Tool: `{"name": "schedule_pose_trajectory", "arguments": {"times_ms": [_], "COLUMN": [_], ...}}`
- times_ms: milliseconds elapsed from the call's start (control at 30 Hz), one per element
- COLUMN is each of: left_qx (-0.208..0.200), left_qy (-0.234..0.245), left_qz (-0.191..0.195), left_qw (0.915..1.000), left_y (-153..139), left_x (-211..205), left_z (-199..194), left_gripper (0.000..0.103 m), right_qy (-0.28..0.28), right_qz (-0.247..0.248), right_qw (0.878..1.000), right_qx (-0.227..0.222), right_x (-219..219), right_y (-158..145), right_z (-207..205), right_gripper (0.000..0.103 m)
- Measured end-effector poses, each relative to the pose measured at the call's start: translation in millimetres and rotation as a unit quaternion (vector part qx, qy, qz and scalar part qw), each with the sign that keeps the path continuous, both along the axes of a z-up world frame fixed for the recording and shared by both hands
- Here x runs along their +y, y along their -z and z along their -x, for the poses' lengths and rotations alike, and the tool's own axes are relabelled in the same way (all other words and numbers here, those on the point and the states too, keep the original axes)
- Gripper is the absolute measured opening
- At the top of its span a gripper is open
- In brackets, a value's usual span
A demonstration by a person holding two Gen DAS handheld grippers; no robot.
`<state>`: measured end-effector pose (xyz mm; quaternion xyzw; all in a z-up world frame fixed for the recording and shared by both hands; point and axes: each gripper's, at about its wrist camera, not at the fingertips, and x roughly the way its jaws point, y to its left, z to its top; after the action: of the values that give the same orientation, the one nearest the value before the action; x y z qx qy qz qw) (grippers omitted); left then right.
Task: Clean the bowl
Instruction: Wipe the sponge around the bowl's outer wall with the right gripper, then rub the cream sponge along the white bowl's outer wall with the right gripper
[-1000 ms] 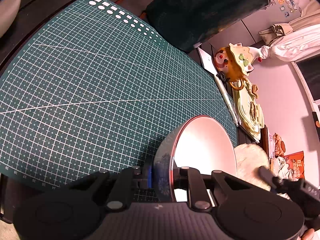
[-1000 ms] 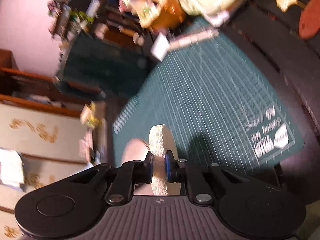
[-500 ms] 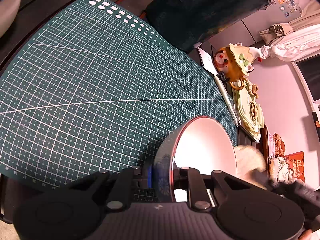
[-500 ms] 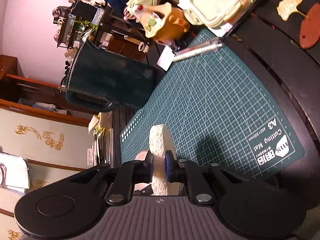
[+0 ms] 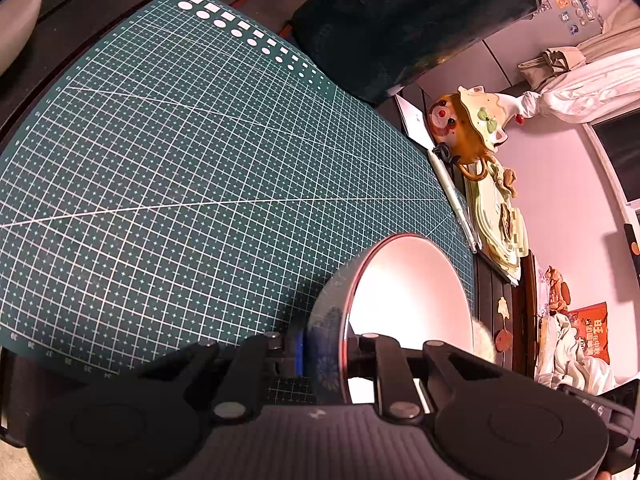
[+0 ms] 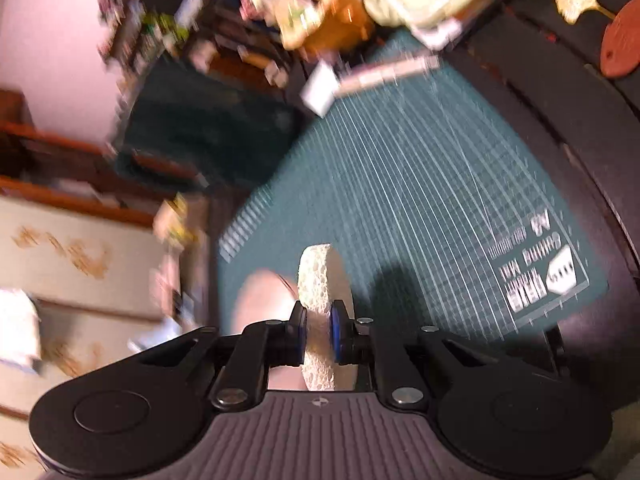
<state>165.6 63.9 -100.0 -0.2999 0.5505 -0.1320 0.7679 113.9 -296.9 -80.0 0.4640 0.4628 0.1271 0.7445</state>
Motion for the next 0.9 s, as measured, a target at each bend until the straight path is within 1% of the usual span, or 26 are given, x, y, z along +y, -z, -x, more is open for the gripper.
{"name": "schedule_pose_trajectory", "arguments": {"times_ms": [233, 333, 367, 467, 533, 567, 667, 733, 900], "left_qx": [0.000, 0.000, -0.001, -0.001, -0.001, -0.001, -0.002, -0.001, -0.001], "left_qy": [0.001, 0.001, 0.001, 0.002, 0.000, 0.000, 0.000, 0.000, 0.002], "left_qz": [-0.003, -0.003, -0.003, -0.003, -0.003, -0.002, -0.002, -0.002, -0.002], "left_qw": [1.0000, 1.0000, 1.0000, 1.0000, 1.0000, 1.0000, 1.0000, 1.0000, 1.0000], "left_y": [-2.4, -3.1, -3.3, -3.9, -1.4, -1.3, -0.8, -0.4, 0.7], "left_x": [-6.2, -8.4, -9.1, -10.5, -3.4, -3.1, -2.6, -1.3, 0.4], "left_z": [-0.7, -1.0, -1.0, -1.2, 1.9, 2.4, 2.8, 3.2, 2.7], "left_gripper": [0.017, 0.017, 0.017, 0.017, 0.017, 0.017, 0.017, 0.017, 0.017], "right_qy": [0.010, -0.027, -0.026, -0.004, 0.020, 0.022, -0.003, -0.029, 0.015], "right_qz": [-0.009, 0.025, 0.022, 0.006, -0.008, -0.011, 0.011, 0.029, -0.002], "right_qw": [1.000, 0.999, 0.999, 1.000, 1.000, 0.999, 1.000, 0.999, 1.000], "right_qx": [-0.004, 0.033, 0.035, 0.007, -0.022, -0.025, 0.006, 0.035, -0.019], "right_x": [-5.5, 8.9, 10.1, 1.7, -8.2, -8.8, 2.8, 13.3, -5.5], "right_y": [-2.7, 10.4, 11.7, -0.2, -11.9, -12.3, 0.9, 11.5, -12.9], "right_z": [1.7, -0.5, -1.4, -0.5, 1.5, 2.2, -0.4, -2.4, -0.6], "right_gripper": [0.012, 0.012, 0.012, 0.012, 0.012, 0.012, 0.012, 0.012, 0.012]}}
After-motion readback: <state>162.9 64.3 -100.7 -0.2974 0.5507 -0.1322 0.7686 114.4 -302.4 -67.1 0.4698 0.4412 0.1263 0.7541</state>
